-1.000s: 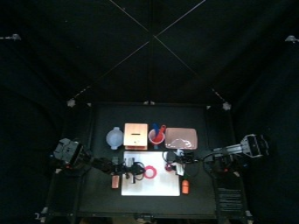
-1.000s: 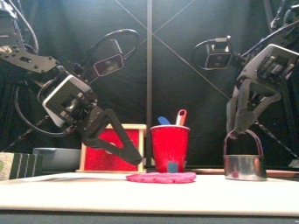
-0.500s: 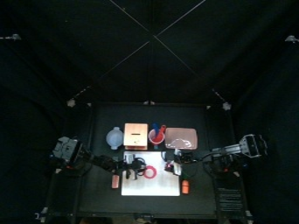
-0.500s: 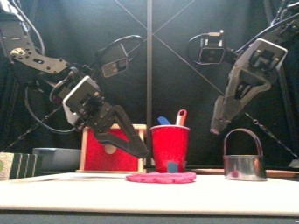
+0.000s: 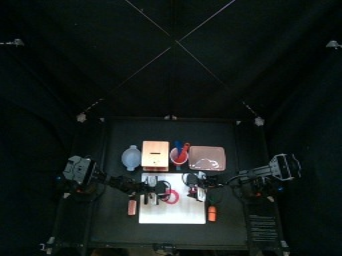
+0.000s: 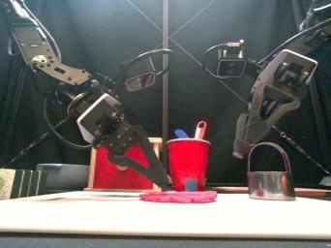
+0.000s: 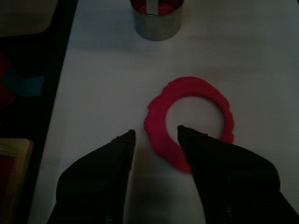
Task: Get the cutter from the drawer then cut the dough then place the extra dough in the bowl
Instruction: Place the extra dough in the bowl
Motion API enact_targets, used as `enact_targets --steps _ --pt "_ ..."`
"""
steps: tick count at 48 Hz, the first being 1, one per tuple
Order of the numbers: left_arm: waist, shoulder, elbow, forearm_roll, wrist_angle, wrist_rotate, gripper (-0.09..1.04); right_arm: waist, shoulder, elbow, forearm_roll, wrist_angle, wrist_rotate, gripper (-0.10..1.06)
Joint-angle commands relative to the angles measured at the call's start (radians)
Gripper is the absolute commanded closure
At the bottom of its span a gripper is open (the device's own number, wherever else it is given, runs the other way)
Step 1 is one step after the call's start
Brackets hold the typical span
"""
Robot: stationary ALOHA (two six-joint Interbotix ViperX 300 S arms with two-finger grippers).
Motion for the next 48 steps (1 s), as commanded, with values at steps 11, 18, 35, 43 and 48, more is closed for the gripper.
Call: enact_targets --steps 11,18,35,43,48 --pt "0.008 0.031 -0.051 0.002 0.043 0.002 0.13 0.009 0.002 -0.021 0.011 -0.008 -0.002 0.06" --pt "0.009 0.038 -0.046 -0.003 0.049 0.002 0.13 0.025 0.009 -0.025 0.003 -0.008 -0.002 0.06" --pt "0.017 0.063 -0.046 -0.014 0.104 0.000 0.27 0.029 0.015 -0.031 0.003 -0.008 -0.002 0.06" --pt "0.017 0.067 -0.046 -0.015 0.129 0.000 0.35 0.026 0.015 -0.034 0.002 -0.008 -0.002 0.06" --pt "0.017 0.067 -0.046 -0.014 0.130 0.000 0.37 0.023 0.015 -0.034 0.003 -0.008 -0.002 0.06"
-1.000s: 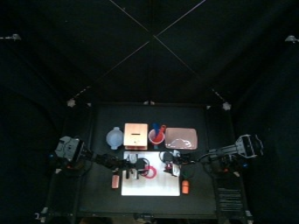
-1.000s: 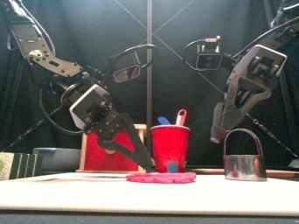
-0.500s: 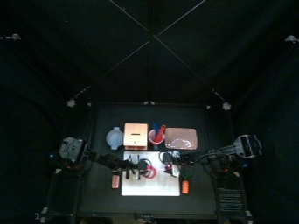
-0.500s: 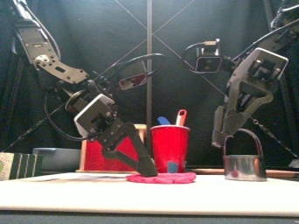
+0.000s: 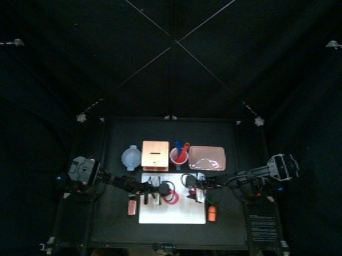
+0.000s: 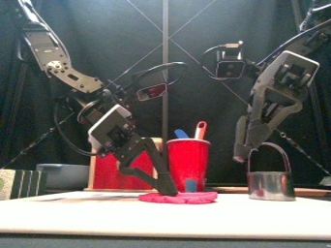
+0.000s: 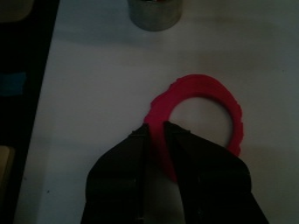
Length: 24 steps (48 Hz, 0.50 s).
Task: Get the cutter from the drawer then cut the dough then place the extra dough in the bowl
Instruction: Place the extra dough in the bowl
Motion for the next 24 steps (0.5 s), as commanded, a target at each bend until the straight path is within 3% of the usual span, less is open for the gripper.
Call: enact_targets --steps 1,24 --pt "-0.003 0.000 0.006 -0.002 0.025 0.000 0.37 -0.005 -0.012 -0.020 0.000 -0.008 -0.002 0.06" --pt "-0.006 -0.017 0.002 0.000 -0.018 0.000 0.43 -0.008 -0.012 -0.018 -0.002 -0.008 -0.002 0.06"
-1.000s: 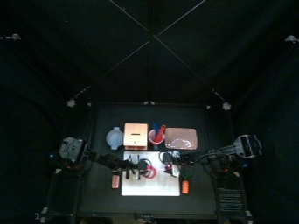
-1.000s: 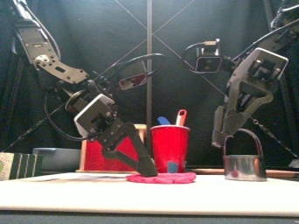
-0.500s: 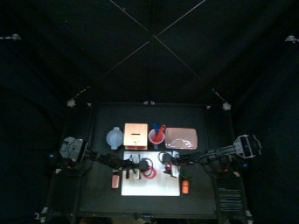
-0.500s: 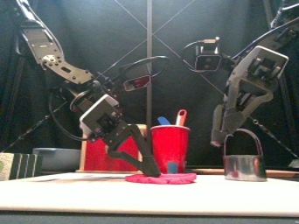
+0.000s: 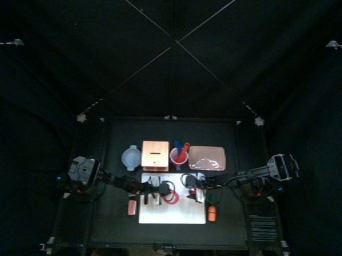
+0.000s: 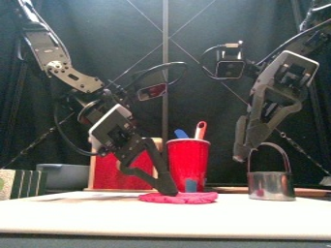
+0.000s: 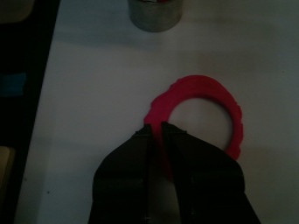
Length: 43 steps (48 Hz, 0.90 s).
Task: Get the cutter from the drawer then cut the dough then place the extra dough in the bowl
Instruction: Place the extra dough in the bowl
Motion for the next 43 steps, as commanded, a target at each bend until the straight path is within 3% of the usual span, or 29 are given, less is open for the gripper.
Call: enact_targets --steps 1,13,24,43 --pt "-0.002 -0.017 0.003 0.000 -0.015 0.000 0.44 -0.002 -0.012 -0.018 -0.002 -0.008 -0.002 0.06" --pt "-0.005 -0.072 -0.002 0.005 -0.054 0.002 0.45 -0.002 -0.012 -0.017 0.002 -0.008 -0.002 0.06" --pt "-0.006 -0.224 0.017 0.066 -0.199 0.003 0.45 -0.002 -0.012 -0.018 0.000 -0.008 0.000 0.06" --pt "0.064 -0.499 0.259 -0.008 -0.356 0.101 0.45 -0.002 -0.020 -0.020 0.008 -0.005 -0.002 0.06"
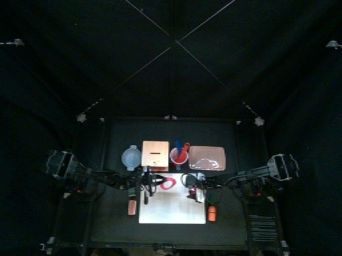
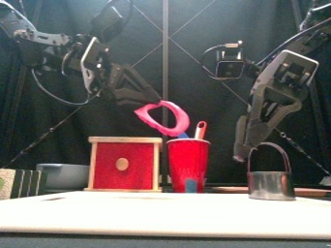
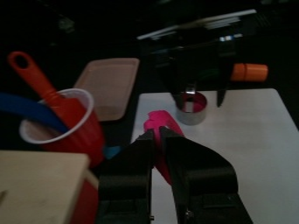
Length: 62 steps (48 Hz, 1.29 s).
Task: Get the cutter from the drawer then cut the dough then place the extra dough in the bowl
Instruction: Place the extra dough in the bowl
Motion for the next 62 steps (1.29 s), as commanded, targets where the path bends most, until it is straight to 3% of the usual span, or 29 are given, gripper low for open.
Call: enact_targets --steps 1,16,39,50,62 --pt "0.049 -0.106 0.051 -0.055 -0.034 0.034 0.45 0.000 -0.020 -0.021 -0.002 -0.005 -0.002 0.06" --pt "0.141 -0.356 0.209 -0.195 -0.127 0.123 0.45 -0.008 -0.020 -0.017 -0.012 -0.008 -0.003 0.06" --pt "0.198 -0.669 0.471 -0.347 -0.155 0.129 0.45 -0.021 -0.018 -0.017 -0.021 -0.008 -0.002 0.06" --pt "0.236 -0.638 0.495 -0.354 -0.040 0.129 0.45 -0.023 -0.017 -0.020 -0.021 -0.009 -0.002 0.06" --pt "0.345 -0.454 0.437 -0.337 0.075 0.130 0.45 -0.035 -0.011 -0.028 -0.025 -0.026 -0.003 0.06"
